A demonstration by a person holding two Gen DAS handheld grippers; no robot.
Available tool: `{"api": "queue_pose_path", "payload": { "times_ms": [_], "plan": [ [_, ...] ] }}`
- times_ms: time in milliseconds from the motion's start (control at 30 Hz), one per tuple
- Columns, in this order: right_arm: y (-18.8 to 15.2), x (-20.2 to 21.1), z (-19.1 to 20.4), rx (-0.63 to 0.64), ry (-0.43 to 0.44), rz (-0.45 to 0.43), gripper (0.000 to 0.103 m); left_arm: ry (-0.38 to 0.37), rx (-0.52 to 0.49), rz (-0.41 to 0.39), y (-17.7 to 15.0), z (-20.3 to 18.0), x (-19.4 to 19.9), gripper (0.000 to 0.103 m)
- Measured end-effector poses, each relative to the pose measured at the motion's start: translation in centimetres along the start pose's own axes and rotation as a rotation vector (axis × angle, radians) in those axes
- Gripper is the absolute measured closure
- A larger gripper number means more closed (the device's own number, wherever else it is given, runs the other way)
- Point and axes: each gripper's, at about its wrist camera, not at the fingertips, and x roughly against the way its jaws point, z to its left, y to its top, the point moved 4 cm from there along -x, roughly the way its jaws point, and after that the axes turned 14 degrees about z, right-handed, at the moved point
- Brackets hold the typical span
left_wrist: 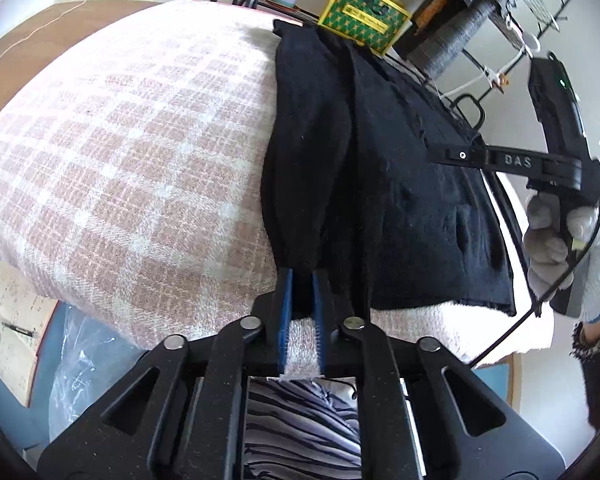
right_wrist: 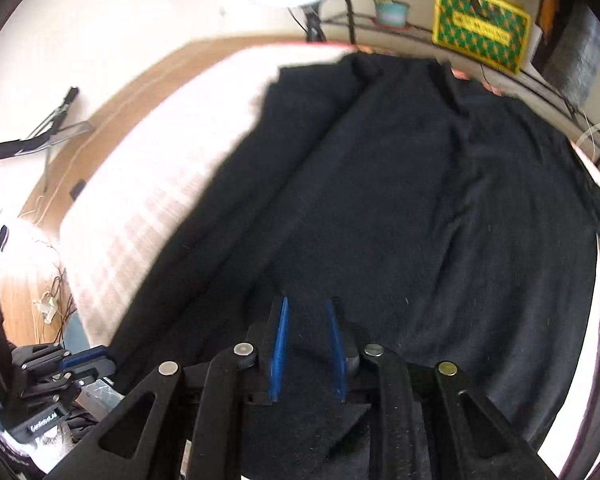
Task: Fold large clothes
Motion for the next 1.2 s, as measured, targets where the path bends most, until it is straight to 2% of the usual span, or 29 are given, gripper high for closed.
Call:
{"api": "queue_pose_path", "payload": {
  "times_ms": [33,133,300,433,567,600,633,667,733,867,1000,1200],
  "plan": [
    [0.3,0.4,0.3,0.01,0.008,-0.018,0.077,0.004,0.015,-0.011,0.2,0.3,0.1,0.082],
    [1.6,1.9,1.0,0.018,0.048,-0.093,0.068,-0.018,0.07,-0.016,0.9,1.2,-0.1,0.07],
    [6.7,3.0,1.4,-0.006,0.126,-0.145,0.066,-0.067,0.117,0.026,1.8,1.6,-1.9,0.07],
    [10.7,3.4,1.5,-0.008,0.145,-0.156,0.052,-0.083,0.111,0.011,2.4,1.1,-2.4,0.07],
    [14.6,2.8,1.9,-0.037,0.204,-0.146,0.048,-0.091,0.081,0.004,2.5,0.4,-2.8,0.07],
    [15.4,2.4,1.9,-0.047,0.209,-0.142,0.048,-0.082,0.065,0.003,2.5,0.1,-2.9,0.071],
    [16.4,2.0,2.0,-0.057,0.207,-0.136,0.046,-0.077,0.052,0.005,2.6,-0.1,-3.0,0.083],
    [17.1,1.6,2.1,-0.065,0.204,-0.13,0.044,-0.085,0.044,0.019,2.7,-0.2,-3.4,0.092],
    [19.1,0.4,2.5,-0.081,0.192,-0.113,0.043,-0.101,0.047,0.019,2.7,-0.1,-3.5,0.095],
    [22.5,-2.3,3.5,-0.085,0.133,-0.071,0.035,-0.142,0.063,0.022,2.7,0.3,-3.3,0.096],
    [26.4,-5.6,4.2,-0.129,0.066,-0.028,0.035,-0.176,0.083,0.027,2.8,0.5,-3.3,0.097],
    [30.7,-10.6,4.5,-0.185,-0.11,0.041,0.035,-0.172,0.078,0.028,2.8,0.5,-3.4,0.097]
  ]
}}
